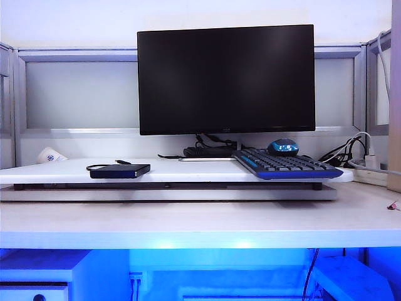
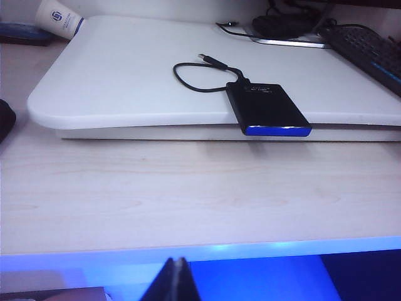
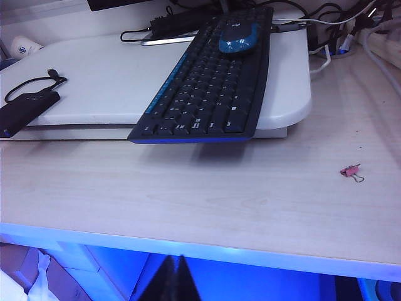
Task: Unplug the data cable of the portable hard drive.
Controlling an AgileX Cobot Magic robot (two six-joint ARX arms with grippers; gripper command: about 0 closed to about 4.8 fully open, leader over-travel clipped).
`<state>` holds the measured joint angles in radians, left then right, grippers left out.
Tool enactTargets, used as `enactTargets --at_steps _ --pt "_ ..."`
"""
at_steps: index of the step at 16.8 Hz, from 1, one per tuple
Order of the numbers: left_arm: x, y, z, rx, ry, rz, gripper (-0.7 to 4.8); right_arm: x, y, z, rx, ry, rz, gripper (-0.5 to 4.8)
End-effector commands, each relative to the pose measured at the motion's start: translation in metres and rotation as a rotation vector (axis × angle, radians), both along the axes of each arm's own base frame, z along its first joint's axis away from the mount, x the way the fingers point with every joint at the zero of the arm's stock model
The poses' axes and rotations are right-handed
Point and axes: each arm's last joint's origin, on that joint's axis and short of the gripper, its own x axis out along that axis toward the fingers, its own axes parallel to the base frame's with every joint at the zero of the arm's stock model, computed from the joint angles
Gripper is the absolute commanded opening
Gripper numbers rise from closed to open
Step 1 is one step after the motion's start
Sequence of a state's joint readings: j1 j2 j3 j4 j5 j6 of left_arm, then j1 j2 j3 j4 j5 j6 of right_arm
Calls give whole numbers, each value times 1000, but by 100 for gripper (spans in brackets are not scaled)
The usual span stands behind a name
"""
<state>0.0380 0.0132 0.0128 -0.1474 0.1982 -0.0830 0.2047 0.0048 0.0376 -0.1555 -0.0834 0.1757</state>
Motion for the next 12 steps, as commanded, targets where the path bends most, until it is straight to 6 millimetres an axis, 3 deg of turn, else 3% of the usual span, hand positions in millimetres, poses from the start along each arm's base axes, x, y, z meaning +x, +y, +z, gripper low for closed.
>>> enactTargets --at_steps 1,6,9,10,12 --pt "0 0 -3 0 15 3 -6 0 0 3 5 -23 5 -5" --pt "0 0 -2 0 10 3 -5 0 0 3 5 -23 5 -5" --pt "1 0 11 0 -127 -7 -5 0 0 3 6 -26 6 -5" --pt "1 0 25 -89 -249 -11 103 0 0 11 22 -104 10 -3" --pt "-1 -1 31 -147 -305 -42 238 0 0 16 32 -148 10 3"
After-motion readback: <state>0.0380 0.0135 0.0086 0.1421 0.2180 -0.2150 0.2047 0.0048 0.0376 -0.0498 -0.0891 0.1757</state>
